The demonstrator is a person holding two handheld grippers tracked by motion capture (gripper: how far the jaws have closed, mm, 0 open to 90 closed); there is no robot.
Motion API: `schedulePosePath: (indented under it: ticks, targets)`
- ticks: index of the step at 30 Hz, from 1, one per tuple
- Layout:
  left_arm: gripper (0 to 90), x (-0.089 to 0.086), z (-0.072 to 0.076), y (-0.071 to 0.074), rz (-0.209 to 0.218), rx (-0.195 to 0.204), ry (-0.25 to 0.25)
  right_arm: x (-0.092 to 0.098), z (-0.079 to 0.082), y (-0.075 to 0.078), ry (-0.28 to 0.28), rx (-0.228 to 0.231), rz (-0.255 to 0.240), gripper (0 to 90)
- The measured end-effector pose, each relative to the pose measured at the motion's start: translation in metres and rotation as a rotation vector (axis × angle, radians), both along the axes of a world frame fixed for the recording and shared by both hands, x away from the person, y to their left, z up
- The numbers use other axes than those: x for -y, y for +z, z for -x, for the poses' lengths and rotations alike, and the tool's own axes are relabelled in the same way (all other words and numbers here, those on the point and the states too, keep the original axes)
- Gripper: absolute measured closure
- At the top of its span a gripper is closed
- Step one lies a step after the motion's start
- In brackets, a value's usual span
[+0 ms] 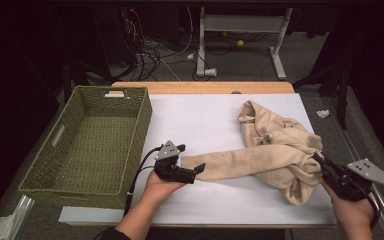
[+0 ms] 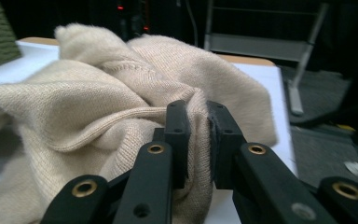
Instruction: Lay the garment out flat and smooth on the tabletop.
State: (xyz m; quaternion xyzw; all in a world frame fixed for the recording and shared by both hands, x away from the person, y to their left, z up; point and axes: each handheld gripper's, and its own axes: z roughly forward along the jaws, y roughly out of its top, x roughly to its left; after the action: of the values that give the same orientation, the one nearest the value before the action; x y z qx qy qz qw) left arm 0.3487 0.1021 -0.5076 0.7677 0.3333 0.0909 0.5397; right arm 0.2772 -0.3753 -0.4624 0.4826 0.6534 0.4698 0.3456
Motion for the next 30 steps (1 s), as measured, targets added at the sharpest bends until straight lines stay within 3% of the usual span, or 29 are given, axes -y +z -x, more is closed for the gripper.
schedulePosePath:
  ticks: [7,10,13,14,15,19,22,24,25,26,27,28,29,30]
  targets:
    - [0.0,-0.002,-0.006,-0.007,0.026,-0.007,0.019,0.022,-0.005,-0.019,-0.053,-0.082,-0.026,80.8]
    - [0.0,0.0,-0.006,-0.011,0.026,-0.01,0.018,0.018,-0.004,-0.018,-0.046,-0.075,-0.016,79.2]
    - [0.0,0.001,-0.003,-0.011,0.032,0.019,0.016,0.012,0.005,-0.005,-0.027,-0.012,-0.025,65.3]
    - [0.0,0.001,-0.003,-0.011,0.032,0.019,0.016,0.01,0.007,0.001,-0.021,0.01,-0.033,58.2]
    - [0.0,0.001,-0.003,-0.012,0.032,0.019,0.01,0.01,0.007,0.001,-0.021,0.01,-0.033,58.2]
    - [0.0,0.001,-0.003,-0.012,0.032,0.014,0.004,-0.007,0.015,0.02,0.021,0.075,-0.047,40.9]
    - [0.0,0.002,-0.002,-0.012,0.028,0.019,0.0,-0.03,0.015,0.024,0.102,0.072,-0.016,31.3]
    - [0.0,0.002,-0.002,-0.012,0.025,0.018,-0.001,-0.048,0.011,0.02,0.158,0.039,0.022,28.3]
    - [0.0,0.002,-0.002,-0.012,0.025,0.018,-0.001,-0.055,0.008,0.016,0.173,0.022,0.053,30.5]
    - [0.0,0.002,-0.002,-0.012,0.027,0.017,-0.001,-0.055,0.008,0.016,0.173,0.022,0.053,30.5]
    - [0.0,0.001,-0.002,-0.012,0.03,0.015,-0.001,-0.06,0.006,0.012,0.179,0.002,0.087,45.3]
    - [0.0,0.001,-0.003,-0.012,0.032,0.013,-0.002,-0.062,0.006,0.009,0.185,-0.001,0.125,69.3]
    - [0.0,0.001,-0.003,-0.012,0.034,0.012,-0.004,-0.06,0.007,0.01,0.183,0.004,0.135,80.6]
    - [0.0,0.001,-0.003,-0.012,0.034,0.013,-0.004,-0.056,0.009,0.013,0.174,0.015,0.123,83.2]
